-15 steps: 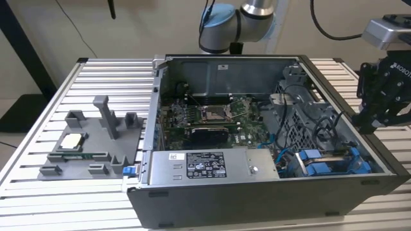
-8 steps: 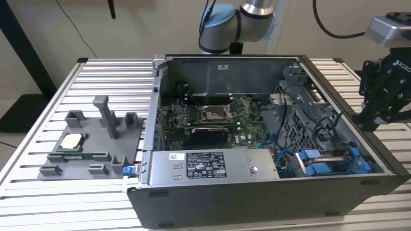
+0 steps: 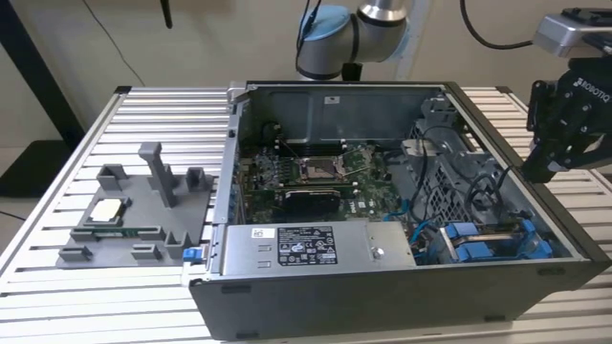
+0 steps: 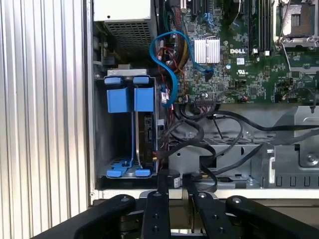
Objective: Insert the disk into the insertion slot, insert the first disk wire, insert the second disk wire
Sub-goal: 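Insert the second disk wire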
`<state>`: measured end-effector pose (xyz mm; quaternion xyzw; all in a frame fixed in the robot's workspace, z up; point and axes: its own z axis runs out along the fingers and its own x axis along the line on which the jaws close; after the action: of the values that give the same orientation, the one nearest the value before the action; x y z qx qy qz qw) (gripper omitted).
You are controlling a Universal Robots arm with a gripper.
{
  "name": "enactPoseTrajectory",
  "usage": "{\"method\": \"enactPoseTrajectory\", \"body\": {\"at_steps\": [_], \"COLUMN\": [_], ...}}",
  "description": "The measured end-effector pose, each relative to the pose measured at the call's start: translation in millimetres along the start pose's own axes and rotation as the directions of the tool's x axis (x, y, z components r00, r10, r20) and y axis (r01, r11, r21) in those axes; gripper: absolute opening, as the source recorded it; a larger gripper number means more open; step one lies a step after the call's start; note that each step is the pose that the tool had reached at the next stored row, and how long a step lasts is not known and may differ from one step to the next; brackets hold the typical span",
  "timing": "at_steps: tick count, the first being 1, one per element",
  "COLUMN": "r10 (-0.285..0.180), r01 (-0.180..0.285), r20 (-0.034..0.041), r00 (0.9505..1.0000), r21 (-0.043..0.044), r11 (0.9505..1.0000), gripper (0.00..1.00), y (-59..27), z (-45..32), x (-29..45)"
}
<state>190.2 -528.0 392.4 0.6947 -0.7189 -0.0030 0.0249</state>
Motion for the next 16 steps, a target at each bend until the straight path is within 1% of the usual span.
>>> {"method": "enactPoseTrajectory", "body": {"at_steps": [1,2,3,4,7,9,11,16], "r10": [0.000,0.000,0.000,-0.001,-0.001,-0.001,-0.001,-0.002], "r01": [0.000,0.000,0.000,0.001,0.001,0.001,0.001,0.002], "r20": [-0.0002,0.0012,0.0084,0.0138,0.0224,0.0252,0.0259,0.0294], "r00": [1.0000,1.0000,1.0000,0.9999,0.9997,0.9997,0.9997,0.9996], "r21": [-0.0001,-0.0003,-0.0005,-0.0008,-0.0009,-0.0011,-0.0011,-0.0011], "r11": [1.0000,1.0000,1.0000,1.0000,1.0000,1.0000,1.0000,1.0000], "gripper": [0.26,0.26,0.26,0.26,0.26,0.26,0.26,0.26], "y": [-0.2,-0.5,-1.1,-2.1,-6.6,-9.6,-11.6,-13.0], "z": [-0.4,-0.5,-0.2,0.3,2.5,4.6,6.9,12.6], "x": [-1.8,-2.6,-2.8,-3.0,-3.2,-3.4,-3.5,-3.7]}}
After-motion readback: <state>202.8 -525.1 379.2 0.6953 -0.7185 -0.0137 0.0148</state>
